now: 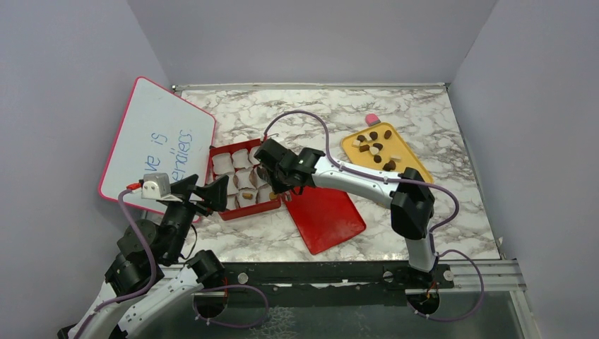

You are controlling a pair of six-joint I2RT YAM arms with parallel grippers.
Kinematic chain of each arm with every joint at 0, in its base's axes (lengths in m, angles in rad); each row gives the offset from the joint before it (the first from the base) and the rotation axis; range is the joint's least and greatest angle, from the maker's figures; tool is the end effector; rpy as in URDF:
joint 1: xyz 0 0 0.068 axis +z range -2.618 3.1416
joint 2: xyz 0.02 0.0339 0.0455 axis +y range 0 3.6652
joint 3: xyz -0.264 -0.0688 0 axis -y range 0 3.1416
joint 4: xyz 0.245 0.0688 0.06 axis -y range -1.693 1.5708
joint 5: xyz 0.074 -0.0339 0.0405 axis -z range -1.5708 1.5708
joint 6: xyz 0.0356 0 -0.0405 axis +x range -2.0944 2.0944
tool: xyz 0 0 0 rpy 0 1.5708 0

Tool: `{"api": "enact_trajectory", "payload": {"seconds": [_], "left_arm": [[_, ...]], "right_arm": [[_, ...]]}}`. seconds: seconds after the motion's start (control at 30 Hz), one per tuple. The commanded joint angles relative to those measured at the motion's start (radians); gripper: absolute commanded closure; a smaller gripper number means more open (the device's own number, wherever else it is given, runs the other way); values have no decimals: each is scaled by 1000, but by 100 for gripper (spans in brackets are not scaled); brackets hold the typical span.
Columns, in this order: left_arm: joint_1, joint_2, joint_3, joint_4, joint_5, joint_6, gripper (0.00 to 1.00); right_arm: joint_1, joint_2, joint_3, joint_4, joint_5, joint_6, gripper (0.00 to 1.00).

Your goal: Pack the chocolate

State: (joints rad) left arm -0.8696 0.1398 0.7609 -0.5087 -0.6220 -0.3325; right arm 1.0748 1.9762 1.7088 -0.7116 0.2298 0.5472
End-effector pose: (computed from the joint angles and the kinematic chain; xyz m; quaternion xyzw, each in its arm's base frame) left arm 0.0321 -0.0059 0.3532 -0.0517 0.6721 -0.2333 0.7008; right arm 0.2150 0.3804 0.2590 -0.2155 0.9261 0.1345 0.2790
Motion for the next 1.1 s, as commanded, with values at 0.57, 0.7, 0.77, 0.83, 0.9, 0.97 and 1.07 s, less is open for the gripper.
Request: {"api": "enact_trajectory", "payload": {"seconds": [0.57,0.7,0.77,0.83,0.9,0.97,1.07], "left_arm": [[6,-17,5,-1,-30,19,1],[6,-11,5,-1,-27,14,1],[5,-9,3,-1,-28,16,1],[5,-7,0,-2,-31,18,1],[6,-4,-4,-3,-36,16,1],[6,2,-13,-1,-37,15,1],[6,16,-31,-2,-25,12,1]], "right_arm": [[23,-10,102,-89,91,-4,64],[27,-32,116,-119,104,-3,63],[27,-56,106,-117,92,-5,63],[27,-89,90,-108,83,-7,64],[27,-125,72,-99,75,-13,64],[27,-159,54,-100,88,-15,65],[27,-214,11,-106,138,-13,65]]}}
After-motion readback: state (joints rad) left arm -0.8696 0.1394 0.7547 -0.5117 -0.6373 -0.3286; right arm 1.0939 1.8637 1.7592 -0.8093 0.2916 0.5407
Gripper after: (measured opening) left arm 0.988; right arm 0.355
